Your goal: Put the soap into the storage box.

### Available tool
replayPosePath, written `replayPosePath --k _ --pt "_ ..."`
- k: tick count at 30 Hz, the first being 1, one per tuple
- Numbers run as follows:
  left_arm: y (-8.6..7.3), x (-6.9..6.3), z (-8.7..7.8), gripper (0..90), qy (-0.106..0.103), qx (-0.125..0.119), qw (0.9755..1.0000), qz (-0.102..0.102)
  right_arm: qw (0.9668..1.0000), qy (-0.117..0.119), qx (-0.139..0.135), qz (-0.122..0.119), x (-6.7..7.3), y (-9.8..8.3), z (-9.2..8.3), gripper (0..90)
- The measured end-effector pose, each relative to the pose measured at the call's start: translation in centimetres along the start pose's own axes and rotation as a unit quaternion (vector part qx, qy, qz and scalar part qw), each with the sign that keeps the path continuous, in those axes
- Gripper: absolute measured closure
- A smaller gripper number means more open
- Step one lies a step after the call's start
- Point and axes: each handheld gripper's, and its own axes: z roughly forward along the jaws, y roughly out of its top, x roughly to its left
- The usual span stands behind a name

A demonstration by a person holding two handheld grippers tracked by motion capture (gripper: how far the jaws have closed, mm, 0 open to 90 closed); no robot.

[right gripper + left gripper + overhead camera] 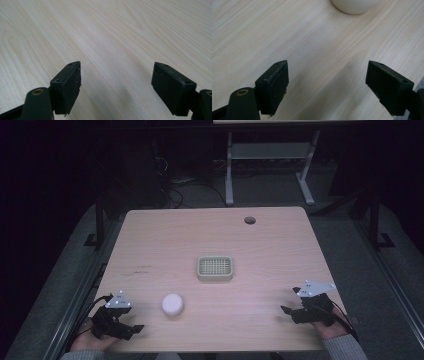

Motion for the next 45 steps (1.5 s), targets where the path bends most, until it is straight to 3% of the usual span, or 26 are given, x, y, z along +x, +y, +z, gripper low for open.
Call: replayPosePath --k 9,23,29,36,45 --pt "0.5 -0.4 -0.2 19.1 0.001 -0.004 1.0 0.002 1.0 -0.004 -0.003 0.005 -0.1 -0.3 -0.2 23.1" --pt "3.1 -1.7 -0.3 19.1 -0.004 0.016 0.9989 0.043 0.9999 -0.005 -0.006 0.009 0.1 -0.3 -0.5 23.1" --pt "5.1 -2.2 0.1 18.5 -0.014 0.031 0.9976 0.061 1.0 -0.005 -0.004 0.007 0.1 -0.3 -0.5 23.1" --pt "7.8 -2.9 0.9 18.0 -0.017 0.052 0.9943 0.092 0.9999 -0.004 -0.006 0.008 0.2 -0.3 -0.5 23.2" --pt "9.4 -3.1 1.8 18.0 -0.027 0.068 0.9924 0.099 1.0 -0.002 -0.007 0.006 0.2 -0.3 -0.6 23.1"
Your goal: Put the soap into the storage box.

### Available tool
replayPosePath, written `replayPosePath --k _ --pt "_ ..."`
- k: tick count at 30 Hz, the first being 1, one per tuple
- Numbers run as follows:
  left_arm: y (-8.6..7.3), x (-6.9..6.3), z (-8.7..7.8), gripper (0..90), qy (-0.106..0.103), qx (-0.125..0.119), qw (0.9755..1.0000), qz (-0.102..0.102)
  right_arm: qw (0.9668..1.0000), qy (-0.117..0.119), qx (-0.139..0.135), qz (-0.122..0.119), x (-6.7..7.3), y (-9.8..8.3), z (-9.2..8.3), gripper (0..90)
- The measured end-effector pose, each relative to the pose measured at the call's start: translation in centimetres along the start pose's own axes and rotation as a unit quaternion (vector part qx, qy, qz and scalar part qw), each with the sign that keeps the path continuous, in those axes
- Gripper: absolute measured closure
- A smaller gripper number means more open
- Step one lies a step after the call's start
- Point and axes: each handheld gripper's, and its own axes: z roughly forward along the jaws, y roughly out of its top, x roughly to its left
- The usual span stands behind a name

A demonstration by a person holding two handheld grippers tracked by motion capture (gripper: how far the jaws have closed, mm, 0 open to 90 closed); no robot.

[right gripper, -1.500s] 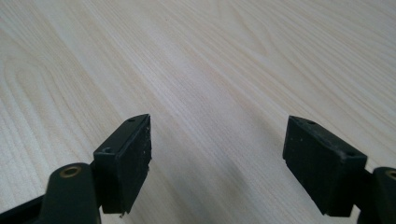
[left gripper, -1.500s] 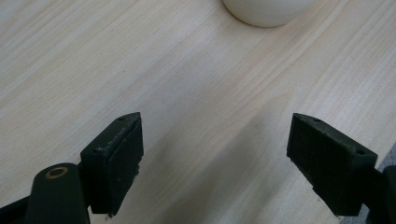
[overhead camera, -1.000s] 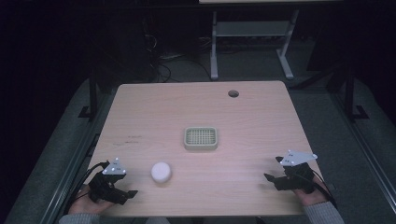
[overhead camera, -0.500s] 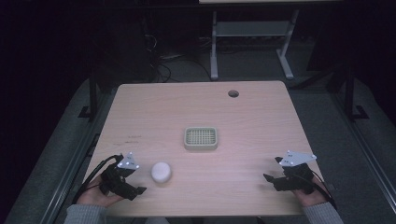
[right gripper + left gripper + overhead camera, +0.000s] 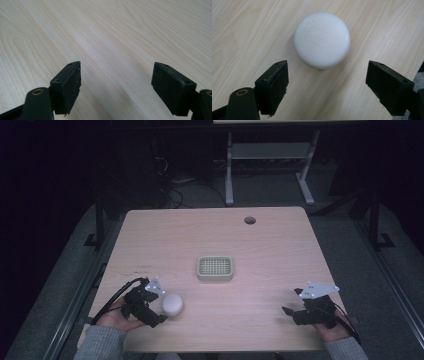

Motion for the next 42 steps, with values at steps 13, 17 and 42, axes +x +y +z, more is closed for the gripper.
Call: replayPosePath --k 13,17,42 --pt "2.4 0.2 1.1 18.4 -0.005 0.022 0.9997 0.013 1.0 -0.001 -0.001 0.0 -0.1 -0.1 -0.1 23.1" --pt "2.8 0.4 1.7 18.1 -0.004 0.039 0.9992 0.012 1.0 -0.001 -0.003 0.001 -0.1 -0.1 -0.2 23.2" --pt "4.0 0.9 4.2 17.7 -0.015 0.084 0.9962 0.017 1.0 0.003 -0.004 0.003 0.0 0.0 -0.2 23.2"
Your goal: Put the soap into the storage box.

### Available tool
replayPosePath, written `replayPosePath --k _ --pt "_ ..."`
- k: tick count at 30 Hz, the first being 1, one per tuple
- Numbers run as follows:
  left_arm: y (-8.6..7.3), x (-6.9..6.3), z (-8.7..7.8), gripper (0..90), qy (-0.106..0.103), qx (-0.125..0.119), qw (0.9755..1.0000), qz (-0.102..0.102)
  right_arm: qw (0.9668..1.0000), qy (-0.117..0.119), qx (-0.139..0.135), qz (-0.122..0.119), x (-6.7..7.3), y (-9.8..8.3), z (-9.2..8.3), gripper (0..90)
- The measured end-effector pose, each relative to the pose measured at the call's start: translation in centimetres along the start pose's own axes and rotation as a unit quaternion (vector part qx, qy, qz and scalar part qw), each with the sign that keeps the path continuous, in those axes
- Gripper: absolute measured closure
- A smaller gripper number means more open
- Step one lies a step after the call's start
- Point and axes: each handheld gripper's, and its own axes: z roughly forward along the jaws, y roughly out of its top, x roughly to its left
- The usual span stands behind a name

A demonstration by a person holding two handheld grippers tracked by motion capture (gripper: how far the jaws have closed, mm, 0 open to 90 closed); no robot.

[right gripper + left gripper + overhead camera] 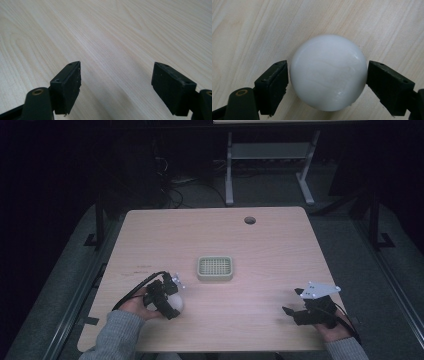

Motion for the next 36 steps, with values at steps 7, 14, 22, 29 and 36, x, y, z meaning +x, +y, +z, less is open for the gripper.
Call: replayPosePath --k 7,14,22,29,36 --pt "0.03 0.08 0.25 19.8 0.001 0.004 1.0 0.002 1.0 0.0 0.0 -0.001 -0.04 0.0 -0.04 23.2" --pt "0.26 0.1 0.58 20.0 -0.001 0.011 0.9999 0.002 1.0 0.0 -0.001 0.0 -0.03 0.02 -0.1 23.2" --pt "0.34 0.11 0.94 22.1 -0.005 0.015 0.9999 0.002 1.0 -0.002 -0.001 -0.001 -0.07 0.0 -0.15 23.1" --pt "0.33 0.09 0.93 22.7 -0.004 0.015 0.9999 0.002 1.0 -0.003 -0.002 0.0 -0.08 0.0 -0.17 23.2" --pt "0.36 -0.03 0.89 23.2 0.0 0.016 0.9999 0.005 1.0 -0.002 -0.003 0.001 -0.15 -0.04 -0.21 23.1"
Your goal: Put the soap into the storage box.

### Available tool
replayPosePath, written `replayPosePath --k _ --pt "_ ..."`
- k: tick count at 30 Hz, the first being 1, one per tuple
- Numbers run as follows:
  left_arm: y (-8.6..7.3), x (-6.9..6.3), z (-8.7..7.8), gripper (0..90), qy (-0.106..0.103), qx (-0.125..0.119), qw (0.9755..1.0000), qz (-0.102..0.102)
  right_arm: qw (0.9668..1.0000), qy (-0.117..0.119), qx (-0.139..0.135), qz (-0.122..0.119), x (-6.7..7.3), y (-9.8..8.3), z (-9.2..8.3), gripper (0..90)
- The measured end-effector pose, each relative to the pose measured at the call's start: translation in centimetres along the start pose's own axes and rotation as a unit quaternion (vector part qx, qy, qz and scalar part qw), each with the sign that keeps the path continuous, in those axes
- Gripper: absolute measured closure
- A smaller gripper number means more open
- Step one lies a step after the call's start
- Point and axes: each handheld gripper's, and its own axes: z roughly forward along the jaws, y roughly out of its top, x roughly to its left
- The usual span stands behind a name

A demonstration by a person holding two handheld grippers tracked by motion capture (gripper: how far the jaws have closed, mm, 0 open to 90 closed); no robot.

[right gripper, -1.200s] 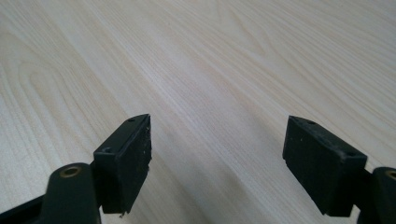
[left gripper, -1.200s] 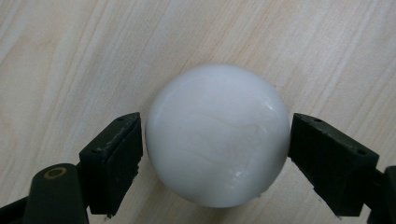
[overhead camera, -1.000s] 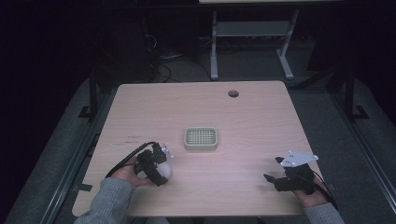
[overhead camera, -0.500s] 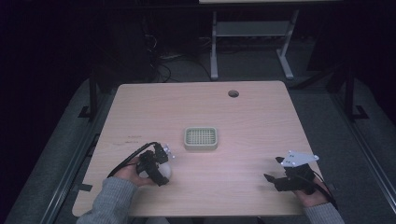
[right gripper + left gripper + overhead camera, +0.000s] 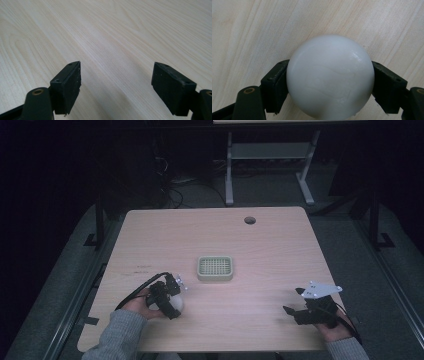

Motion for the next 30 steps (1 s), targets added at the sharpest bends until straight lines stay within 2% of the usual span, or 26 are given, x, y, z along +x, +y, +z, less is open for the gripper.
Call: replayPosePath --k 8,15,23,30 --pt "0.1 0.0 -0.6 23.2 -0.003 -0.01 0.9999 -0.004 1.0 0.0 0.0 0.0 0.0 0.0 0.0 23.2" --pt "0.7 -0.3 -1.6 23.2 0.0 -0.02 0.9998 0.004 1.0 -0.003 -0.001 -0.001 -0.1 0.0 0.0 23.2" --pt "1.0 0.2 -2.2 23.2 -0.006 -0.02 0.9998 -0.003 1.0 -0.003 -0.003 0.002 -0.1 0.0 0.0 22.7" --pt "1.1 0.5 -2.5 23.2 -0.006 -0.019 0.9998 -0.003 1.0 -0.004 -0.002 0.004 0.0 0.1 0.1 21.4"
